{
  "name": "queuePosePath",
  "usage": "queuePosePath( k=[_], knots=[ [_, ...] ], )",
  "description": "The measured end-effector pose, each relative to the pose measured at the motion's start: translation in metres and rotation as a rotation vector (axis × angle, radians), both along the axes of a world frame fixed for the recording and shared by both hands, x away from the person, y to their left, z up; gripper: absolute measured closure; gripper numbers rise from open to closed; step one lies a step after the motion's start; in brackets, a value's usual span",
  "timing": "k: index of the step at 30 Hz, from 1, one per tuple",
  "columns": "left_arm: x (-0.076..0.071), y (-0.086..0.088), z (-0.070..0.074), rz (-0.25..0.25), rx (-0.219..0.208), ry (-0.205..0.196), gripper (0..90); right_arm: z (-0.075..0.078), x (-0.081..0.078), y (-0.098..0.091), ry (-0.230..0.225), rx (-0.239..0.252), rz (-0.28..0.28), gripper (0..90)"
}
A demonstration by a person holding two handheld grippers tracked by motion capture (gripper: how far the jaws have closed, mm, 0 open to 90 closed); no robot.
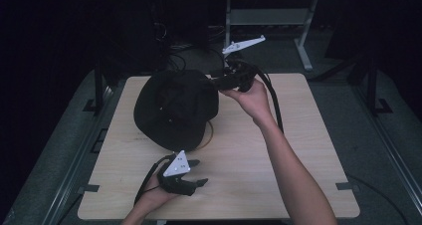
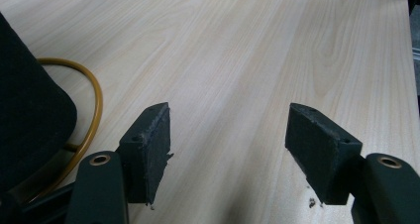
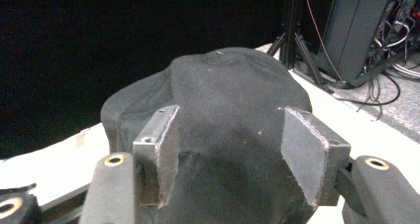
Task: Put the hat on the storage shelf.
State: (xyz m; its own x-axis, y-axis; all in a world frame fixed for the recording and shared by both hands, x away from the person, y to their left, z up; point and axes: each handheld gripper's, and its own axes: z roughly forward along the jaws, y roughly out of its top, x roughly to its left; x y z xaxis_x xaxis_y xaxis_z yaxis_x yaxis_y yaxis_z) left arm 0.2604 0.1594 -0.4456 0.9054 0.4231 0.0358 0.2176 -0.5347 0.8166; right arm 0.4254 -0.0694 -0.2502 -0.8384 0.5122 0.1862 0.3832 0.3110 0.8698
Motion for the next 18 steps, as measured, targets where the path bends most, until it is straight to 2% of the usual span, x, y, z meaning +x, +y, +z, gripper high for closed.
queuePosePath(
  k=[10,18],
  knots=[
    [0.002,0.001,0.000,-0.011,0.026,-0.016,33.4,-0.010,-0.001,-0.019,0.015,0.000,-0.029,37.5],
    [0.002,0.001,0.000,-0.006,0.023,-0.009,33.4,-0.017,-0.003,-0.031,0.026,0.001,-0.041,37.0]
  ],
)
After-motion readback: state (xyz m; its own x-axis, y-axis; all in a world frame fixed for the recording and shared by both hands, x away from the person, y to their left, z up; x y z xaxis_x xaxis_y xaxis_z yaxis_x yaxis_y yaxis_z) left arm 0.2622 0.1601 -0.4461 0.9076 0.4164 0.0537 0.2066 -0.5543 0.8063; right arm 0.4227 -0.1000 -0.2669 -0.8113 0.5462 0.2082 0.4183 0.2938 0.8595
